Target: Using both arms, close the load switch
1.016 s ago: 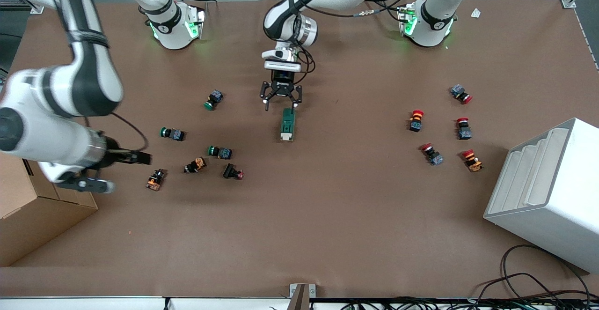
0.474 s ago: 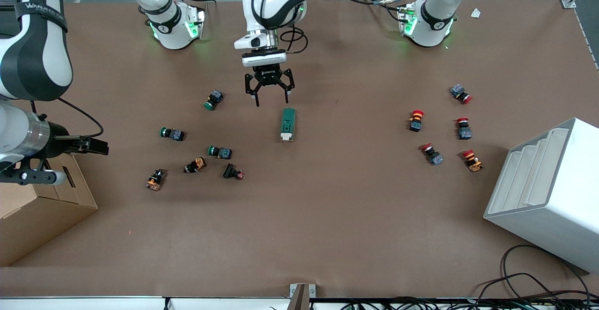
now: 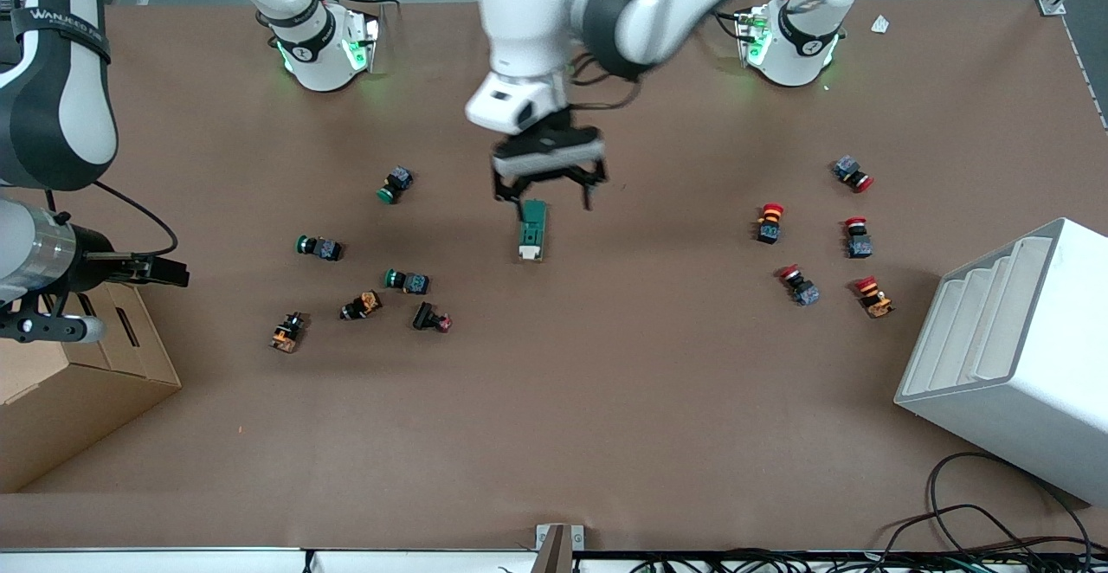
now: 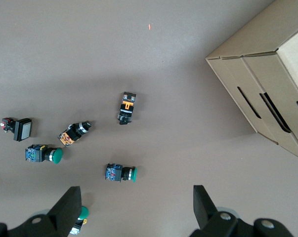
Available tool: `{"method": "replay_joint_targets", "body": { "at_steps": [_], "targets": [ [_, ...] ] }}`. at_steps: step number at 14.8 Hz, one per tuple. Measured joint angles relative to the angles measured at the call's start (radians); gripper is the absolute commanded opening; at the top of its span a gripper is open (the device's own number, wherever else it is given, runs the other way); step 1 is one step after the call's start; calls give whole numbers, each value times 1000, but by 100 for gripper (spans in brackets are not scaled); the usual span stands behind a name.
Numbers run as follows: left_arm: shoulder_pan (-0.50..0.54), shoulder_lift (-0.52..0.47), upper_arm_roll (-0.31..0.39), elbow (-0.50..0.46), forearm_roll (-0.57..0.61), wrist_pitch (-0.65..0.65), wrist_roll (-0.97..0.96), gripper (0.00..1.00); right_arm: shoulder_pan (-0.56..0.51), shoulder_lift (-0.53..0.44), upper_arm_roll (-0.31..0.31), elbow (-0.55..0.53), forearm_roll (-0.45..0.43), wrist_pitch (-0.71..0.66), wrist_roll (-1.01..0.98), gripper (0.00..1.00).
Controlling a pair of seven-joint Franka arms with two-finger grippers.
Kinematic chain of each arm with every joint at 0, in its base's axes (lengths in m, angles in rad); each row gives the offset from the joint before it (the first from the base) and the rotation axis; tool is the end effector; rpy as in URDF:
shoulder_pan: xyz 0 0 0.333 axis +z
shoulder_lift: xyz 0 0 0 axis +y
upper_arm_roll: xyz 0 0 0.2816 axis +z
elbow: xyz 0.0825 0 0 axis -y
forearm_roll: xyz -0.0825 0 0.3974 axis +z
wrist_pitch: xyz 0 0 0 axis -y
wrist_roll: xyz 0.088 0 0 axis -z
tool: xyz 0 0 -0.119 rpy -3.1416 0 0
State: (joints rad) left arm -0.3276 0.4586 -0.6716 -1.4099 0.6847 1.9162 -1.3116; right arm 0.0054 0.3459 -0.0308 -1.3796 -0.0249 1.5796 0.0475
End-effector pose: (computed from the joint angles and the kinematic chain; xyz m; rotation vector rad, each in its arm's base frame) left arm 0.4768 -0.5090 0.4570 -3.0386 -0.3010 -0.6357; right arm 0.6480 -0.0169 0.4599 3.0945 -0.1080 -0.2254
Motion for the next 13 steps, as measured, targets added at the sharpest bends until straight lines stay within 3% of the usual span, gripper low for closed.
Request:
{"method": "replay_joint_targets", "body": {
  "at_steps": [4, 10, 11, 13],
  "targets": [
    [216, -89, -2, 1, -222, -12, 316, 100, 0, 0, 9, 8, 0, -24, -1, 100],
    [406, -197, 2, 19, -338, -217, 725, 100, -2, -39, 14, 25, 7, -113, -1, 100],
    [408, -226, 32, 21, -369, -231, 805, 100, -6, -60, 14, 22, 15, -123, -1, 100],
    [359, -300, 193, 17, -483, -254, 1014, 100, -18, -113, 14, -6, 31, -138, -1, 100]
  ]
}}
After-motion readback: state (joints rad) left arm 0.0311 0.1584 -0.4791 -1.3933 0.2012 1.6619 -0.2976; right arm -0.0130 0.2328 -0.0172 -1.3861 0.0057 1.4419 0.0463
